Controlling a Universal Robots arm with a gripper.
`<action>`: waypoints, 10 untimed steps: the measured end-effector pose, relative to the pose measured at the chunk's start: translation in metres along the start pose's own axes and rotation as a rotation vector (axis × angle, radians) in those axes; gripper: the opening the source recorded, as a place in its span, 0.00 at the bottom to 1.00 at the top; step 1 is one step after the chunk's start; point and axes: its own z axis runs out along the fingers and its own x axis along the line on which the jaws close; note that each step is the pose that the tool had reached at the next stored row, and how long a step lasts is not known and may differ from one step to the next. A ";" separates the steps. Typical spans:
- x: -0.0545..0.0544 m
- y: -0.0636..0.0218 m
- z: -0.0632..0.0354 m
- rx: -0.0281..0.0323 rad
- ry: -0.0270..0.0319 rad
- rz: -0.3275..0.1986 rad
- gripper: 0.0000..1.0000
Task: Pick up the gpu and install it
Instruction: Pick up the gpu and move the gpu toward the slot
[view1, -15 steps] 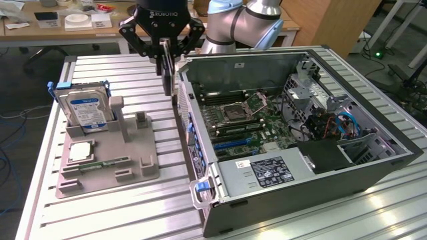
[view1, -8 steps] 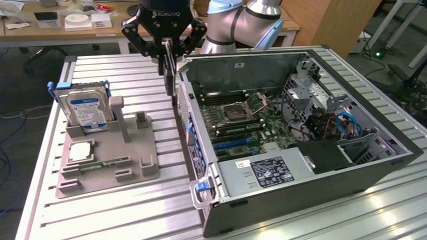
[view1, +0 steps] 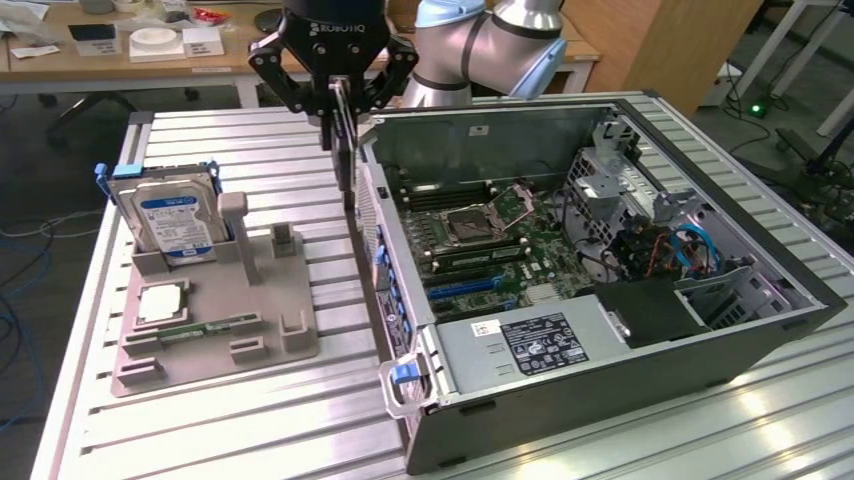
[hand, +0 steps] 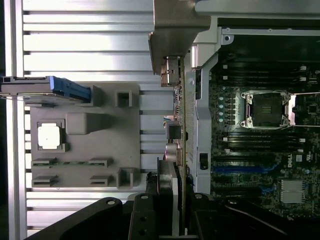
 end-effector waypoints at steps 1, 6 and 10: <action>0.000 0.0000 0.0000 0.0000 -0.0001 0.000 0.28; -0.003 0.0001 0.0000 0.0000 0.0000 0.000 0.28; -0.005 0.0001 0.0000 0.0000 0.0000 0.000 0.28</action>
